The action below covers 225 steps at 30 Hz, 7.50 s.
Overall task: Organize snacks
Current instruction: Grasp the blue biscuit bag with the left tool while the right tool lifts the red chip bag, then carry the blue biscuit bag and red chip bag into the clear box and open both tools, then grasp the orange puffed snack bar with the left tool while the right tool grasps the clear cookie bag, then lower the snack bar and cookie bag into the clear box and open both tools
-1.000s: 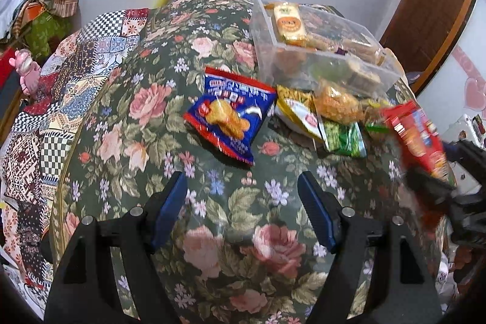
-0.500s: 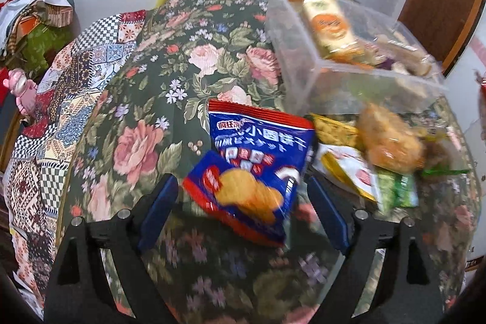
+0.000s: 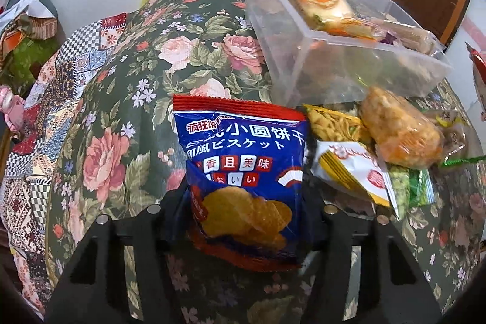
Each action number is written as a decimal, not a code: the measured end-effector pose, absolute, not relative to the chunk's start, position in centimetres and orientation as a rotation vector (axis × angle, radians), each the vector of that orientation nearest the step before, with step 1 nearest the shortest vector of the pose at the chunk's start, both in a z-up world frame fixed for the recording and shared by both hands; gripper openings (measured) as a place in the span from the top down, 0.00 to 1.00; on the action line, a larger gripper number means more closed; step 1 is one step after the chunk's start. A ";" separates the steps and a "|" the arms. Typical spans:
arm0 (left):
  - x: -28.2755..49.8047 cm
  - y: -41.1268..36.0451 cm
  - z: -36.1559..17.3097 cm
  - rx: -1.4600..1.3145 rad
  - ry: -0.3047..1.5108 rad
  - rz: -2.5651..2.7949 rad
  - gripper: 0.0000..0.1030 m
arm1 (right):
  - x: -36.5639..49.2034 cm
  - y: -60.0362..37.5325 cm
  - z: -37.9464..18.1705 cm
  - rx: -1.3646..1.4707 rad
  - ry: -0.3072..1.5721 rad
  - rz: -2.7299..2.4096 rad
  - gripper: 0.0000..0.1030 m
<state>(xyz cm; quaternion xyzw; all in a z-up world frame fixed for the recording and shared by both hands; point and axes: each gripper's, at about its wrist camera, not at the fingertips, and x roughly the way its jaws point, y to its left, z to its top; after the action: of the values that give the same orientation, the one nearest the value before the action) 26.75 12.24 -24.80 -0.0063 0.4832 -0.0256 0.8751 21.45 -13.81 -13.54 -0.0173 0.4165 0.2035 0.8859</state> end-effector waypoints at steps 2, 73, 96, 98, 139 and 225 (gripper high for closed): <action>26.4 12.3 -24.5 -0.019 1.009 -0.045 0.45 | 21.4 -14.0 -13.4 -0.026 0.863 0.428 0.36; 40.1 2.5 -15.6 -0.114 0.882 -0.141 0.32 | 35.5 -15.2 -12.9 -0.026 0.878 0.422 0.32; 27.3 3.4 -11.5 -0.067 0.836 -0.125 0.24 | 25.6 -16.5 -10.0 -0.068 0.805 0.464 0.25; 26.3 3.5 -12.1 -0.063 0.848 -0.116 0.23 | 24.7 -16.3 -10.6 -0.074 0.814 0.467 0.24; 29.5 1.4 -21.7 -0.058 0.995 -0.136 0.29 | 23.3 -17.3 -18.3 0.006 0.989 0.494 0.58; 29.3 4.1 -12.1 -0.118 0.776 -0.147 0.40 | 28.1 -13.6 -8.9 -0.052 0.764 0.504 0.50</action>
<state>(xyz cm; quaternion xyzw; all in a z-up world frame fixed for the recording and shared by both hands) 29.27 4.08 -12.12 -0.0575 0.3779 -0.0717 0.9213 28.14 -13.63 -8.94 -0.0253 0.3688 0.2431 0.8968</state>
